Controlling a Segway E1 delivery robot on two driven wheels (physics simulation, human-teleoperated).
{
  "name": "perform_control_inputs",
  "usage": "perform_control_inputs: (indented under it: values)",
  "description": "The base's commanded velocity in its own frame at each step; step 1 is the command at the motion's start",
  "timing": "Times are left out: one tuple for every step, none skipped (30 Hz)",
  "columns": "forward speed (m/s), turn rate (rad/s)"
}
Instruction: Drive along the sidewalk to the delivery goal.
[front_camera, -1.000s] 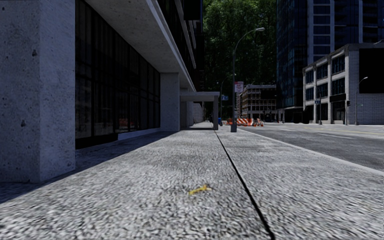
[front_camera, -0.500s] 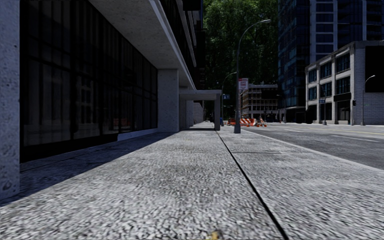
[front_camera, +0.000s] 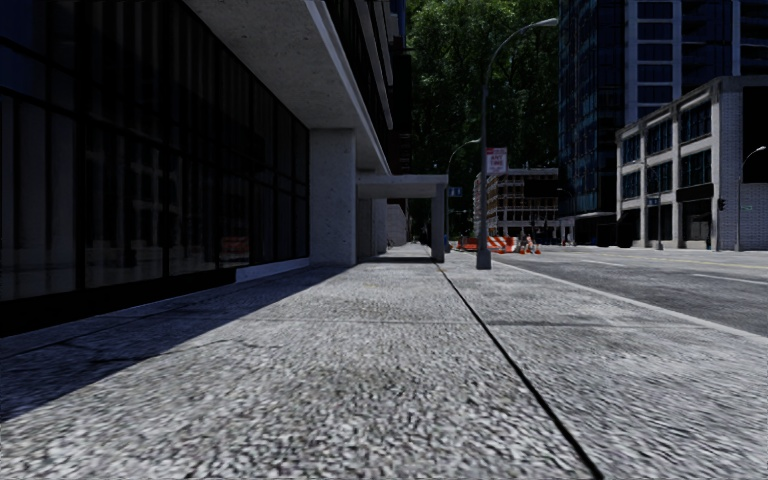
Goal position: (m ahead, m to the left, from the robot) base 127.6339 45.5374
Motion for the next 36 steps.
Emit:
perform_control_inputs:
  values:
    - [2.00,0.00]
    - [2.00,0.00]
    - [2.00,0.00]
    - [2.00,0.00]
    - [2.00,0.00]
    - [2.00,0.00]
    - [2.00,0.00]
    - [2.00,0.00]
    - [2.00,0.00]
    - [2.00,0.00]
    - [2.00,0.00]
    - [2.00,0.00]
    - [2.00,0.00]
    - [2.00,0.00]
    - [2.00,0.00]
    - [2.00,0.00]
    - [2.00,0.00]
    - [2.00,0.00]
    - [2.00,0.00]
    - [2.00,0.00]
    - [2.00,0.00]
    - [2.00,0.00]
    - [2.00,0.00]
    - [2.00,0.00]
    - [2.00,0.00]
    - [2.00,0.00]
    - [2.00,0.00]
    - [2.00,0.00]
    - [2.00,0.00]
    - [2.00,0.00]
    - [2.00,-0.14]
    - [2.00,-0.14]
    - [2.00,-0.16]
    - [2.00,-0.17]
    - [2.00,-0.17]
    - [2.00,-0.18]
